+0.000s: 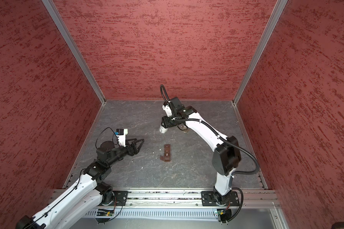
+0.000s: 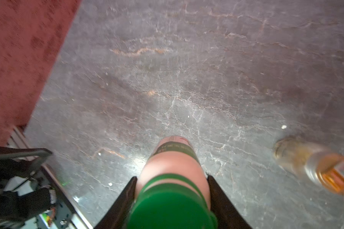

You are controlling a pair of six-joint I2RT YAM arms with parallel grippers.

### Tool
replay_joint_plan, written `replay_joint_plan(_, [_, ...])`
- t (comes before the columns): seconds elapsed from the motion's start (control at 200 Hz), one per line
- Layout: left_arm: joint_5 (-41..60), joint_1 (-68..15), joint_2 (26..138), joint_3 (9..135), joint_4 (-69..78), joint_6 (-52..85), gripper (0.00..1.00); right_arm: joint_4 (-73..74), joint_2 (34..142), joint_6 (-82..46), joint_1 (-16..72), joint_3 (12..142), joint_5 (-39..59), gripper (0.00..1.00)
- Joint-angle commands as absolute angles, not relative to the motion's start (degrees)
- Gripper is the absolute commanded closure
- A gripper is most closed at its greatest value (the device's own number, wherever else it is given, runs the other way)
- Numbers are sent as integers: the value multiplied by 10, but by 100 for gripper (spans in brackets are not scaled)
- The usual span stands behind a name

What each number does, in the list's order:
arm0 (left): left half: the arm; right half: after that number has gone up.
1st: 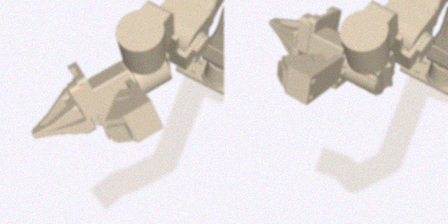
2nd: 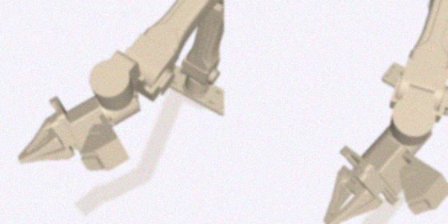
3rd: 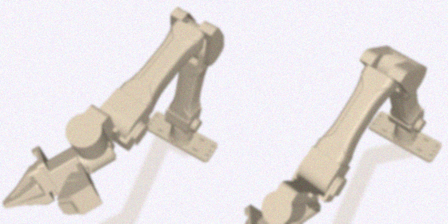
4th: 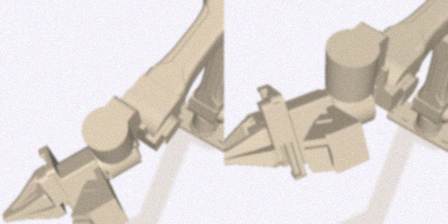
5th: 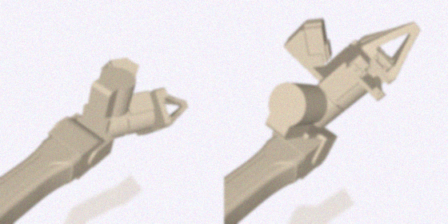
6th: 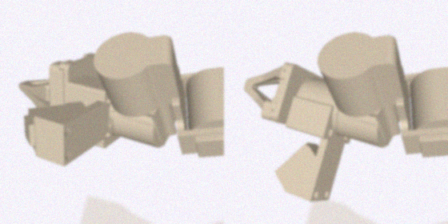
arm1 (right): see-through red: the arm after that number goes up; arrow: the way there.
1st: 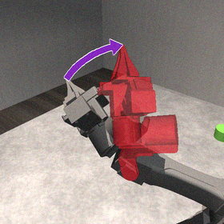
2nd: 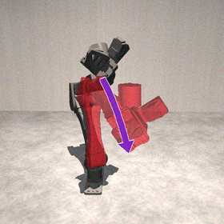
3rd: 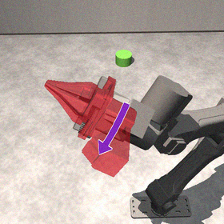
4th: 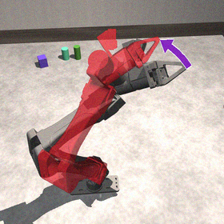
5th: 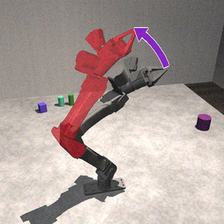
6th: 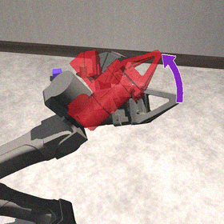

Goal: Sort the pills into containers
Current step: 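Carry the bottle toward the left gripper while left gripper reaches to meet it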

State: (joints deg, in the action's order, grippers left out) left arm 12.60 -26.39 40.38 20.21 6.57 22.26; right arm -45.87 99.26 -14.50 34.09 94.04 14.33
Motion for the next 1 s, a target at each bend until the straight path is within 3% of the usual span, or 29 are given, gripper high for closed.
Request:
replay_joint_plan(0.0, [120,-292,431,193,181,155,25,-391,918,-243,345,875,142,68])
replay_joint_plan(0.215, [156,-374,509,167,375,20,24,-370,814,-293,344,780,170,68])
replay_joint_plan(0.431, [198,-394,630,172,512,-46,20,-346,726,-341,345,689,188,68])
replay_joint_plan(0.651, [269,-405,714,202,553,-98,12,-342,676,-359,344,633,211,68])
replay_joint_plan(0.992, [289,-449,801,229,605,-124,11,-342,658,-379,345,607,234,68])
